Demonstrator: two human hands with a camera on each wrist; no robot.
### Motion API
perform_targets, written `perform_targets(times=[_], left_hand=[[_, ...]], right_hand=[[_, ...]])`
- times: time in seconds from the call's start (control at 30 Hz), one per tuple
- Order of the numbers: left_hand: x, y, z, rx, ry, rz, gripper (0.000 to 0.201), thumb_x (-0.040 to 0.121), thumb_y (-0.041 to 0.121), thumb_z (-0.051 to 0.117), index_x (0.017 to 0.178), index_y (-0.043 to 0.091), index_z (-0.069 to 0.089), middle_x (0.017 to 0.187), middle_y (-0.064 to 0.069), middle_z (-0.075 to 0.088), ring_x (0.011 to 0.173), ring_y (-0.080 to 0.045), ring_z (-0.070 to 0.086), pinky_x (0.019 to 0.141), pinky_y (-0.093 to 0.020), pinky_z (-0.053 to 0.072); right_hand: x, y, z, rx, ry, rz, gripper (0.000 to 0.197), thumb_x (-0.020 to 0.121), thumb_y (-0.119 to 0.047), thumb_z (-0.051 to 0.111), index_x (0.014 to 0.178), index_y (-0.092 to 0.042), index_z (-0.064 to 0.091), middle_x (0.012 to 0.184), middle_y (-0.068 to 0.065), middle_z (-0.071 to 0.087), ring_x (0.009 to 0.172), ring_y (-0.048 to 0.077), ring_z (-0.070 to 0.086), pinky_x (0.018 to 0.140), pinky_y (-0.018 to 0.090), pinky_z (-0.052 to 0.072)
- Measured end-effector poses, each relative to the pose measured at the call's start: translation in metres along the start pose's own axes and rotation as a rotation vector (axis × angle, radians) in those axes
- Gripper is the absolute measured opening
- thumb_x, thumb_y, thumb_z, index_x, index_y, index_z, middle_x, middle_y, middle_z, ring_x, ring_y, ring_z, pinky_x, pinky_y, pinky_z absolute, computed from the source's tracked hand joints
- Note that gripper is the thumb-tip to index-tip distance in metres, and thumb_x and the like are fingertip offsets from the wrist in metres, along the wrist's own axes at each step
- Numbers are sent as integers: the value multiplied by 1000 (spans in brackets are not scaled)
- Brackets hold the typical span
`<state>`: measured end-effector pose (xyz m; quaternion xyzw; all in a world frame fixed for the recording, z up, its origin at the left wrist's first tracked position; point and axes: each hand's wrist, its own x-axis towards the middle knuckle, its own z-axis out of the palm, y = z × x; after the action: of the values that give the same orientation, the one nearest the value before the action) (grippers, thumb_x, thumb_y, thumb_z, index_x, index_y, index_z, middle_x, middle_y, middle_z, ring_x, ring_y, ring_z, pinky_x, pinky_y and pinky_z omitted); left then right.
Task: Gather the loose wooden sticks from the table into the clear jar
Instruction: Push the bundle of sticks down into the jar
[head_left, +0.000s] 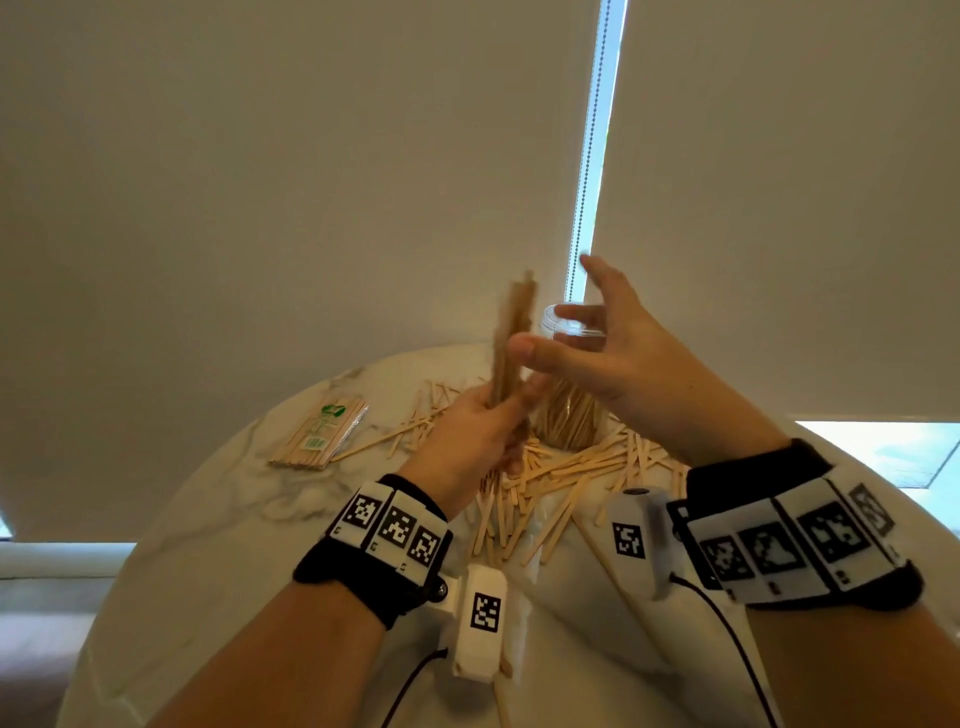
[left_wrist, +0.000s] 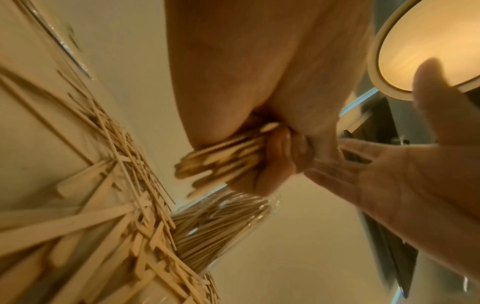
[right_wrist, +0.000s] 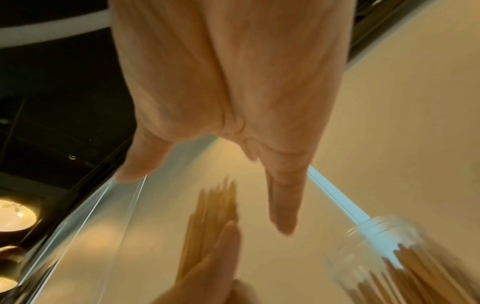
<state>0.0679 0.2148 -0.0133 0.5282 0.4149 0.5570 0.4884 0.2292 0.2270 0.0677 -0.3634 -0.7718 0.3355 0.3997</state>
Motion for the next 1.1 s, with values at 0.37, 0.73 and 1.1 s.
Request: perform_targets(times=[0.37, 0.73, 1.1], left_hand=[[-3, 23, 8, 618, -212, -5, 24, 88, 52, 65, 77, 31, 63, 59, 9, 53, 55, -9, 51, 64, -34, 50], [11, 53, 16, 1061, -188, 44, 47, 71, 44, 85, 102, 29, 53, 96, 13, 62, 82, -5, 60, 68, -21, 45], [9, 91, -25, 369, 413, 132, 59, 93, 72, 33, 122, 28, 59, 98, 10, 76, 101, -10, 69, 103, -49, 43]], right_hand=[[2, 1, -8, -199, 144, -121, 38, 104, -47, 38, 105, -25, 69, 97, -6, 70, 92, 8, 64, 82, 32, 53], [11, 31, 11, -903, 46, -145, 46, 98, -45, 34, 67, -22, 59, 60, -3, 56, 55, 14, 56, 53, 28, 43], [7, 29, -47, -586, 199, 15, 57, 98, -41, 40, 60, -4, 61, 51, 6, 44, 48, 19, 39, 53, 35, 36]])
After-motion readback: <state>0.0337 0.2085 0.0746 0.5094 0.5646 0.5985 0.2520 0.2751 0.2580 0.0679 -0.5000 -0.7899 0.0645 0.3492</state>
